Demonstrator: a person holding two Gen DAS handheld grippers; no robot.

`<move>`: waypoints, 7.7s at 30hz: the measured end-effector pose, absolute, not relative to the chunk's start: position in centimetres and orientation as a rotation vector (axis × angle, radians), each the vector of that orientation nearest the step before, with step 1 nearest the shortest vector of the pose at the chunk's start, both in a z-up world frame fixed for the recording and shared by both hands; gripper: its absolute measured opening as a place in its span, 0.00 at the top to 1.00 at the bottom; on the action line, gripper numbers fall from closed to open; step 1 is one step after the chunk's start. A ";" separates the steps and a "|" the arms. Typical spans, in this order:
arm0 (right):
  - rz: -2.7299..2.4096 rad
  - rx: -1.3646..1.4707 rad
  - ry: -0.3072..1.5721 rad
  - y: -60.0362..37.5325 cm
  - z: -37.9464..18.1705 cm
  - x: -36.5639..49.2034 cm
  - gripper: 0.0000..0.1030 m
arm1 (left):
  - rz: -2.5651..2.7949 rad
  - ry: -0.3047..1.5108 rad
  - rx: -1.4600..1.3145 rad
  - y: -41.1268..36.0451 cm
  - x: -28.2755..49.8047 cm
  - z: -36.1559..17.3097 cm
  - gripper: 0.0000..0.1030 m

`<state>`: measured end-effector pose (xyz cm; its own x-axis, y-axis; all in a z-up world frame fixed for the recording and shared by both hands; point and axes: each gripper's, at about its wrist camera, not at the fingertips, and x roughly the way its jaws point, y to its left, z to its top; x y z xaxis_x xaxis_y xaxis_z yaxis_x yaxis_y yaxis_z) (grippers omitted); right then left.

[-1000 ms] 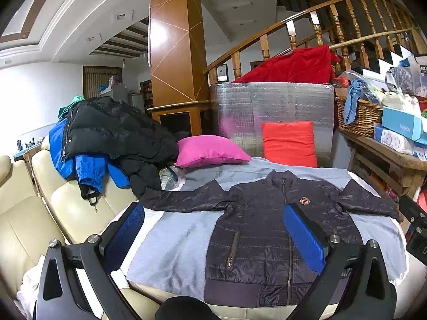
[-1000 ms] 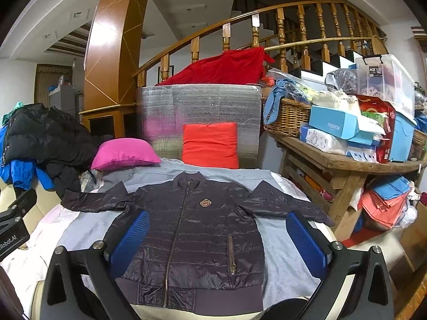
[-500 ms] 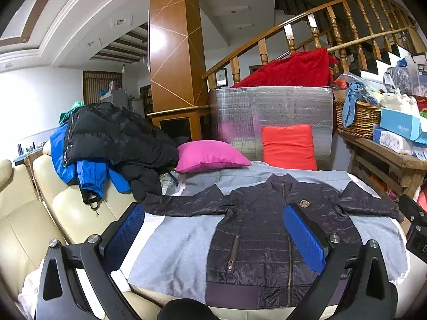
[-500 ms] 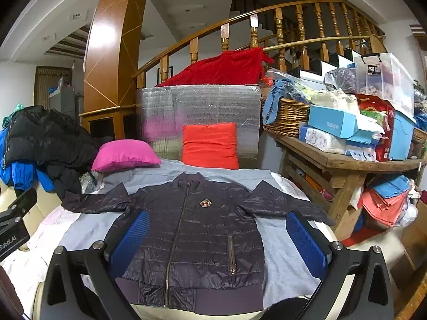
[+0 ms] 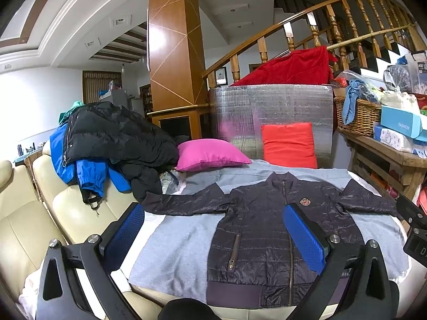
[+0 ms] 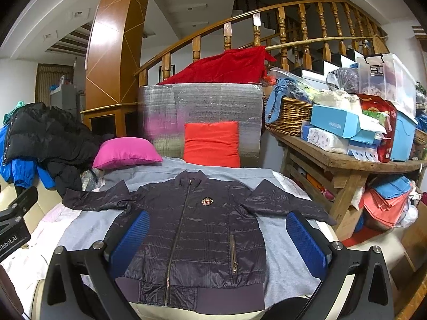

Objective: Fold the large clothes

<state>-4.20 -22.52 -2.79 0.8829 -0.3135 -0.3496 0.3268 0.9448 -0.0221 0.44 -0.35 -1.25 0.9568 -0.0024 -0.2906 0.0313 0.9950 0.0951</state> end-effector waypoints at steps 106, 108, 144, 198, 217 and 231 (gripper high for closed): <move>0.030 0.615 0.334 -49.6 -15.0 31.0 0.80 | 0.006 0.678 0.018 -11.6 31.6 -21.2 0.00; 0.096 0.637 0.451 -46.1 -16.9 34.0 0.78 | 0.039 0.660 0.012 -10.2 31.5 -20.9 0.00; -0.068 0.976 0.770 -58.5 -33.0 35.6 0.38 | -0.272 0.796 0.244 -27.2 37.9 -25.7 0.00; -0.237 0.765 0.776 -55.6 -30.0 34.5 0.39 | 0.010 0.943 -0.207 -7.3 45.6 -21.9 0.09; 0.135 0.485 0.784 -40.9 -27.3 35.2 0.19 | 0.339 0.767 -0.880 21.7 44.1 -26.7 0.10; 0.156 0.520 0.847 -40.9 -30.6 37.7 0.19 | 0.222 0.819 -1.013 25.2 50.6 -31.1 0.29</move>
